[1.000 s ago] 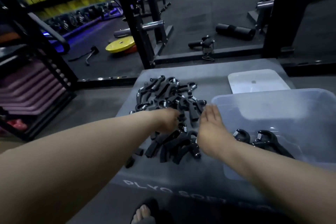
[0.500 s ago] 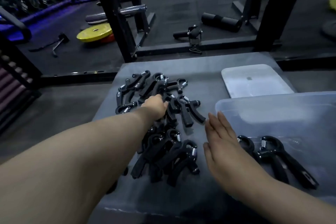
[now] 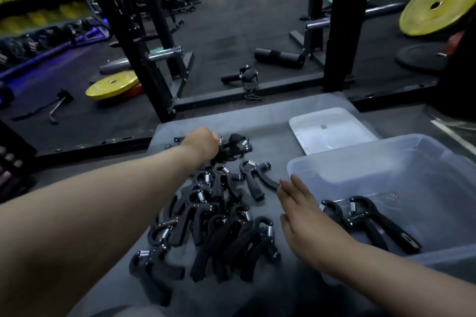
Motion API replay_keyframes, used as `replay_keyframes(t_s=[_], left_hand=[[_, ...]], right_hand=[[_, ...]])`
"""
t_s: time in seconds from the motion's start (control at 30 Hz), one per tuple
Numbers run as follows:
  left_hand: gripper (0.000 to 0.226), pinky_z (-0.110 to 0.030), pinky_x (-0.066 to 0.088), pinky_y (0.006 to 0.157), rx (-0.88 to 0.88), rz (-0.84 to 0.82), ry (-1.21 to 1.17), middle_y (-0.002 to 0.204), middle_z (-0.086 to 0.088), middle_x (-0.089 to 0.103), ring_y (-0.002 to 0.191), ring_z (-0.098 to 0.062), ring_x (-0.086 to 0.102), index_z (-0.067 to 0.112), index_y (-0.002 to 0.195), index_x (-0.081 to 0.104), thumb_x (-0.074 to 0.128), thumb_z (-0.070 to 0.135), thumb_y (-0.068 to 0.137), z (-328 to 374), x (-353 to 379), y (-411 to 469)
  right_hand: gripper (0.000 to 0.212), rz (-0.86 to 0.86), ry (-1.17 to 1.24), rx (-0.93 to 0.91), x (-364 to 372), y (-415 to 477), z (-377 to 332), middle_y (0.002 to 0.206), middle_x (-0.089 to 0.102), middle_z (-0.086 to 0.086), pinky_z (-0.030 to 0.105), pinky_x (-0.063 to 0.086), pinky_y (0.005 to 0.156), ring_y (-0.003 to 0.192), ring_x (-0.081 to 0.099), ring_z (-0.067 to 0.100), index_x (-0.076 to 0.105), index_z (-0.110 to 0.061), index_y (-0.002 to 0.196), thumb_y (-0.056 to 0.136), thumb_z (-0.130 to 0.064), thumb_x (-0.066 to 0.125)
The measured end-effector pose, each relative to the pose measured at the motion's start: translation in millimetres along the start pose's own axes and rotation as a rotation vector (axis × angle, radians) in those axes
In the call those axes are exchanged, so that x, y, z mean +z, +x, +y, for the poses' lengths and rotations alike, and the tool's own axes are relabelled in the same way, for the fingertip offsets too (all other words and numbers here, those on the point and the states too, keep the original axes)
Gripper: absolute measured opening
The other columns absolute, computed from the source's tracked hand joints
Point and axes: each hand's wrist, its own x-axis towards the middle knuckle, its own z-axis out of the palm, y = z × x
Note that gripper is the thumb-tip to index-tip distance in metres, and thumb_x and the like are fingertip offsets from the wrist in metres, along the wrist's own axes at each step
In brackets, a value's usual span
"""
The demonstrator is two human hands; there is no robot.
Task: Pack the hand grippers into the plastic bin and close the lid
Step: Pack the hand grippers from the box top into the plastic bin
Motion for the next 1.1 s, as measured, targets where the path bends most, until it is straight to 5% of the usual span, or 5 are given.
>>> replay_keyframes(t_s=[0.17, 0.4, 0.6, 0.83, 1.1], left_hand=[[0.031, -0.022, 0.033, 0.044, -0.166, -0.122, -0.653, 0.065, -0.01, 0.056, 0.045, -0.017, 0.041, 0.007, 0.088, 0.052, 0.031, 0.023, 0.104, 19, -14, -54], [0.03, -0.017, 0.029, 0.039, -0.183, -0.393, -0.883, 0.057, -0.005, 0.05, 0.04, -0.014, 0.034, 0.01, 0.092, 0.056, 0.028, 0.018, 0.098, 61, 1, -137], [0.038, -0.017, 0.036, 0.036, -0.102, -0.405, -1.009, 0.062, -0.006, 0.05, 0.045, -0.014, 0.039, 0.006, 0.095, 0.056, 0.025, 0.025, 0.106, 92, 22, -179], [0.03, -0.037, 0.048, 0.088, 0.511, -0.195, -0.194, 0.105, -0.011, 0.065, 0.102, -0.031, 0.059, 0.011, 0.106, 0.062, 0.036, 0.025, 0.101, 90, 69, -159], [0.059, -0.029, -0.01, 0.121, 0.856, -0.212, 0.227, 0.166, 0.004, 0.001, 0.151, -0.011, -0.008, 0.018, 0.157, 0.019, 0.034, 0.028, 0.101, 55, 118, -132]], right_hand=[[0.056, -0.015, 0.145, -0.001, -7, 2, 0, 0.163, 0.006, -0.006, 0.024, -0.002, 0.118, 0.147, -0.02, 0.008, 0.02, -0.012, 0.154, 0.103, -0.028, 0.036], [0.04, -0.066, 0.918, 0.169, -48, -3, -9, 0.12, 0.062, -0.001, 0.027, 0.049, 0.082, 0.105, 0.063, 0.02, 0.047, -0.015, 0.138, 0.098, -0.012, 0.044], [0.032, -0.004, 1.599, 0.335, -85, -4, 5, 0.064, 0.056, 0.01, 0.029, 0.048, 0.06, 0.057, 0.051, 0.021, 0.061, -0.007, 0.079, 0.094, -0.028, 0.043], [0.012, 0.232, 1.306, 0.526, -127, -9, 85, 0.072, 0.057, 0.009, 0.035, 0.057, 0.064, 0.061, 0.061, 0.019, 0.056, -0.009, 0.084, 0.095, -0.006, 0.051], [0.011, -0.228, 0.532, 0.699, -125, -19, 169, 0.065, 0.054, 0.014, 0.028, 0.046, 0.05, 0.054, 0.051, 0.022, 0.06, 0.002, 0.087, 0.084, -0.005, 0.068]])
